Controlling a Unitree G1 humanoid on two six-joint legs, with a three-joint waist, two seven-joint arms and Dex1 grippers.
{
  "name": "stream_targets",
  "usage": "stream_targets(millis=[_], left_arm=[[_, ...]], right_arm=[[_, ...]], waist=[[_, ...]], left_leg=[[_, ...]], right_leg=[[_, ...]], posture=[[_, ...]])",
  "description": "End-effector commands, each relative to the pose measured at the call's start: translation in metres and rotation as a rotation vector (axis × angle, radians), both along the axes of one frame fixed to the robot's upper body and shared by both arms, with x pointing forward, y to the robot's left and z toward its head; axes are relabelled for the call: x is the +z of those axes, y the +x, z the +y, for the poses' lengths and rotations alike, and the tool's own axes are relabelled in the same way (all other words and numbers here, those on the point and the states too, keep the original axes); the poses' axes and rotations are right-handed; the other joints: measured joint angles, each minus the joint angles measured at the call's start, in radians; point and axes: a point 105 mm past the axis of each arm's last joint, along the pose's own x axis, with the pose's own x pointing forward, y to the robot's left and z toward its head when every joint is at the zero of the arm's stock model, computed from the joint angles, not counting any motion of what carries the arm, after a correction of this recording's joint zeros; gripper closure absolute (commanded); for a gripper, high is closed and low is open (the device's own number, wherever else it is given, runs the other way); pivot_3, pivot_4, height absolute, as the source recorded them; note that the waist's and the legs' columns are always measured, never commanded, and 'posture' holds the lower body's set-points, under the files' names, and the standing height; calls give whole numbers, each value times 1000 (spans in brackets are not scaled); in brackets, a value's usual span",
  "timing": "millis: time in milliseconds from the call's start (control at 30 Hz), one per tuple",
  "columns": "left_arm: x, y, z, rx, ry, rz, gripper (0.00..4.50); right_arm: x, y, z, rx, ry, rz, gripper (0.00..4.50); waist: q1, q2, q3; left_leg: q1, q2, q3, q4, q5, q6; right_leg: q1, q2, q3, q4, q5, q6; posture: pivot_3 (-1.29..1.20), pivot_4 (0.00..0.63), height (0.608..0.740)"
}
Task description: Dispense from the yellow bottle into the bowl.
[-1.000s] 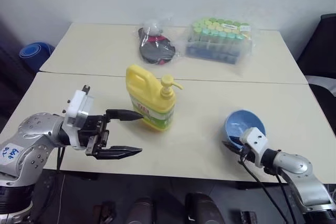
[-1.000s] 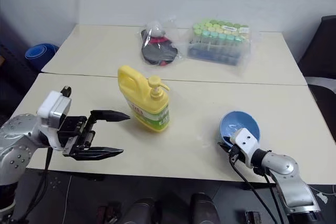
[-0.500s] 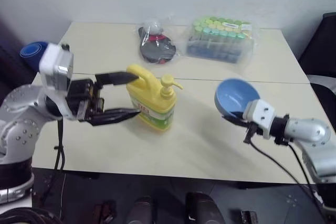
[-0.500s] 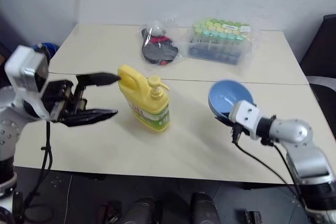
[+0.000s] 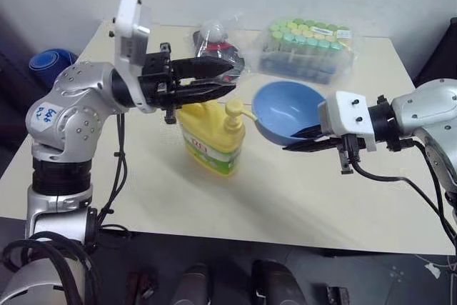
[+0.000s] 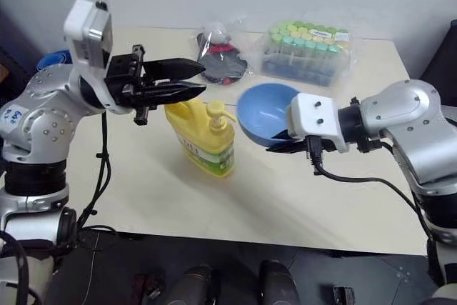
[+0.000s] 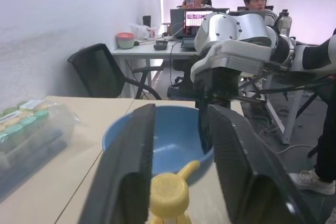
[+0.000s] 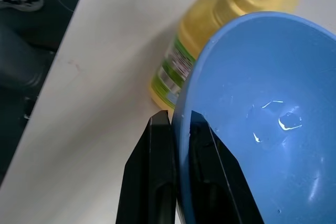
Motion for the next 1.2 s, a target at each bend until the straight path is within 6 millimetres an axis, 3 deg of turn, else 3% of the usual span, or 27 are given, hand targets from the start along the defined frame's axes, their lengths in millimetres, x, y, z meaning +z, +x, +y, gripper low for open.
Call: stream_targets(millis=[33, 67, 467, 933, 1200], left_arm=[[3, 1, -8, -11, 19, -41, 4053], [1, 3, -10, -8, 31, -41, 4342], [-26, 13, -24, -5, 167, 28, 4342], [-23, 10, -22, -1, 166, 16, 4342], [-41, 19, -25, 62, 214, 35, 4342]], right_arm=[[8, -9, 9, 53, -3, -19, 4500], [8, -9, 11, 54, -2, -20, 4500], [4, -13, 22, 22, 7, -11, 4500], [-4, -33, 14, -9, -26, 62, 4500], [-1, -41, 26, -11, 0, 70, 4500]], waist=[[0, 0, 0], [0, 0, 0], [-2, 0, 0], [-2, 0, 0], [-3, 0, 0]], left_leg=[[0, 0, 0, 0, 0, 0], [0, 0, 0, 0, 0, 0], [0, 0, 0, 0, 0, 0], [0, 0, 0, 0, 0, 0], [1, 0, 0, 1, 0, 0]], right_leg=[[0, 0, 0, 0, 0, 0], [0, 0, 0, 0, 0, 0], [-1, 0, 0, 1, 0, 0], [-1, 0, 1, 1, 0, 0], [0, 0, 1, 2, 0, 0]], posture=[[0, 150, 740], [0, 150, 740], [0, 150, 740], [0, 150, 740], [0, 150, 740]])
